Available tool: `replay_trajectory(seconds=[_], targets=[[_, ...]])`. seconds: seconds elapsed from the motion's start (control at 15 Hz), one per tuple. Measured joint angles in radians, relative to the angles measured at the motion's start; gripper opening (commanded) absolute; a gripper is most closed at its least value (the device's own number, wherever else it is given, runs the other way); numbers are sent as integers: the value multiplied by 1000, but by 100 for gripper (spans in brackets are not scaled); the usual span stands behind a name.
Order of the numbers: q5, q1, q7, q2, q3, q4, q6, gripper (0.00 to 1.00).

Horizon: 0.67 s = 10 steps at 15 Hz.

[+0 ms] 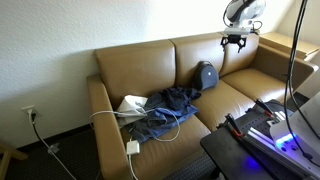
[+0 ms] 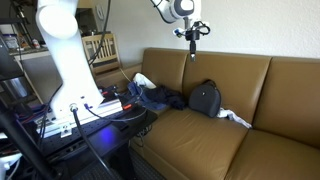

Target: Move the black bag to the left

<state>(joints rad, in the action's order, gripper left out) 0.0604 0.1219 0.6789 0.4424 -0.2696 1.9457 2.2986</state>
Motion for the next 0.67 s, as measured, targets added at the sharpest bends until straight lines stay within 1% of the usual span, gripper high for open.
replay_trajectory(seconds=[0.07,0.13,0.47,0.53,0.67], targets=[[-29,10,22,26,-9,-28,-7,100],[-33,16,22,40,-13,-43,-9,100],[-27,5,29,41,-13,-43,-4,100],[-26,2,69,51,-15,-43,15,100],[-41,0,182,110,-17,-68,41,100]])
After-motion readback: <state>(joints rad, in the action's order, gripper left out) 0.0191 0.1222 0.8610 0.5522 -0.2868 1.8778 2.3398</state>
